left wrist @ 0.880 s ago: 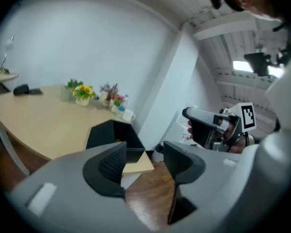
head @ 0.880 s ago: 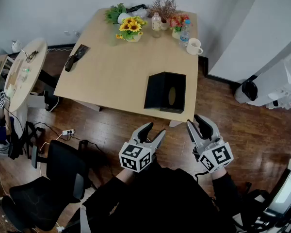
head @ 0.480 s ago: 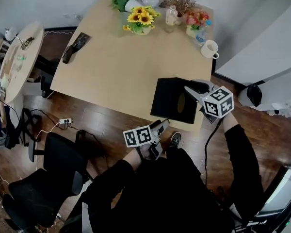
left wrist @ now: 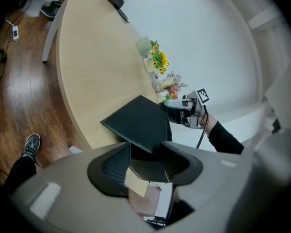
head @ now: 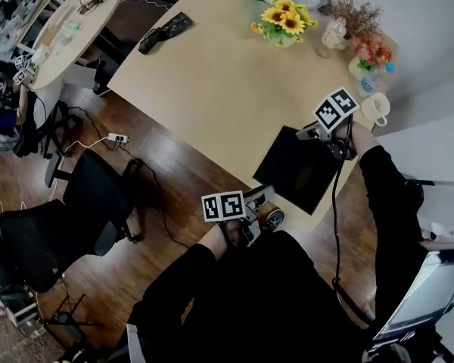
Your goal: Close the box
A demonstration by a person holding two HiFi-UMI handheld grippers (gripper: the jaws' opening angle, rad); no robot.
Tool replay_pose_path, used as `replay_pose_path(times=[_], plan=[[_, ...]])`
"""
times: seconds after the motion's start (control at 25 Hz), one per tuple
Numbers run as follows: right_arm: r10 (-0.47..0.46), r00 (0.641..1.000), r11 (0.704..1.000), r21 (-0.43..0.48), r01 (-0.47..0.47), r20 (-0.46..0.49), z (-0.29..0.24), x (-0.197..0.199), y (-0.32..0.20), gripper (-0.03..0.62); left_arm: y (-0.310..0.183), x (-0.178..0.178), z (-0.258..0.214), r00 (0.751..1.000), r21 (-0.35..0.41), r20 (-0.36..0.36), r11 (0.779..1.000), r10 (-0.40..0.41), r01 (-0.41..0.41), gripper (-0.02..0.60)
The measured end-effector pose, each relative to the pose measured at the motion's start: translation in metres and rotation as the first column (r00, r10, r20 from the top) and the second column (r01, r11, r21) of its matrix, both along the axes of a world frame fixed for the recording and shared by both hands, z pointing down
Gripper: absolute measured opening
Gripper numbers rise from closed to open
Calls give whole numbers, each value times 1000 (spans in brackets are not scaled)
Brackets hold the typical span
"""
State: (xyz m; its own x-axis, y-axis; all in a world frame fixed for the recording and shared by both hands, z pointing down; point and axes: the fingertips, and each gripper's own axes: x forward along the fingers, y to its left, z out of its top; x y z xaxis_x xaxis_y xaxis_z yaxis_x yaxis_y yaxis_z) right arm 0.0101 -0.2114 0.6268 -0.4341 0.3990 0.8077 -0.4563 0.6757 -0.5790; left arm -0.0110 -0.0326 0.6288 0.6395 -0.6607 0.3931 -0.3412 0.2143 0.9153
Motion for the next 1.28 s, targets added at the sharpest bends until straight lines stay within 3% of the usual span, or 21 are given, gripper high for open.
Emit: replay_pose_path(times=[0.12, 0.24, 0.32, 0.4, 0.44, 0.48, 0.56, 0.64, 0.72, 0.84, 0.92, 0.96, 1.0, 1.04, 1.08, 1.16, 1.2, 1.24, 1.28], plan=[[-54, 996, 999, 6, 54, -65, 12, 0, 0, 95, 0, -7, 2, 999, -3, 43, 1000, -27, 27, 157], [-34, 999, 997, 66, 33, 16, 3, -8, -6, 87, -7, -26, -10, 976, 63, 203, 996, -73, 61, 144], [-10, 993, 989, 150, -7, 117, -11, -10, -12, 95, -15, -39, -30, 940, 170, 329, 985, -88, 32, 144], [7, 976, 964, 257, -64, 217, -28, -6, -20, 92, -21, -40, -52, 868, 290, 492, 952, -62, -96, 144], [18, 965, 945, 311, -101, 260, -36, -2, -24, 94, -23, -37, -62, 809, 331, 586, 924, -43, -191, 146], [35, 953, 924, 354, -146, 301, -43, 3, -26, 95, -24, -34, -71, 734, 354, 679, 887, -25, -297, 146], [88, 923, 881, 403, -247, 375, -55, 13, -26, 98, -20, -23, -83, 567, 351, 823, 787, -2, -508, 146], [153, 890, 842, 415, -345, 430, -63, 24, -23, 98, -13, -11, -87, 442, 316, 897, 680, 13, -661, 146], [222, 864, 791, 434, -431, 452, -66, 39, -21, 109, -7, 1, -87, 368, 279, 929, 592, 32, -756, 146], [342, 836, 655, 530, -539, 428, -69, 78, -20, 132, 3, 19, -82, 300, 234, 951, 471, 70, -851, 146], [430, 804, 547, 591, -593, 410, -72, 116, -11, 152, 9, 31, -75, 298, 221, 946, 421, 127, -880, 146], [481, 775, 495, 603, -626, 410, -73, 137, -4, 152, 11, 34, -71, 315, 222, 934, 419, 167, -881, 146], [534, 733, 445, 597, -667, 421, -75, 158, 6, 152, 12, 36, -69, 348, 231, 914, 434, 211, -871, 146], [583, 680, 396, 576, -715, 445, -78, 176, 16, 152, 11, 35, -68, 396, 245, 882, 469, 255, -849, 146], [619, 622, 346, 545, -764, 480, -84, 190, 27, 152, 9, 32, -71, 459, 265, 839, 518, 292, -813, 146], [636, 524, 262, 480, -837, 567, -105, 202, 49, 150, -2, 22, -88, 611, 318, 728, 637, 311, -703, 146], [617, 496, 235, 459, -857, 610, -120, 200, 59, 150, -10, 15, -102, 674, 348, 680, 684, 287, -641, 146], [588, 481, 214, 448, -868, 651, -137, 194, 68, 149, -19, 9, -118, 717, 380, 652, 713, 246, -590, 146], [552, 473, 194, 446, -874, 686, -155, 185, 76, 145, -28, 3, -136, 740, 414, 642, 723, 199, -554, 146]])
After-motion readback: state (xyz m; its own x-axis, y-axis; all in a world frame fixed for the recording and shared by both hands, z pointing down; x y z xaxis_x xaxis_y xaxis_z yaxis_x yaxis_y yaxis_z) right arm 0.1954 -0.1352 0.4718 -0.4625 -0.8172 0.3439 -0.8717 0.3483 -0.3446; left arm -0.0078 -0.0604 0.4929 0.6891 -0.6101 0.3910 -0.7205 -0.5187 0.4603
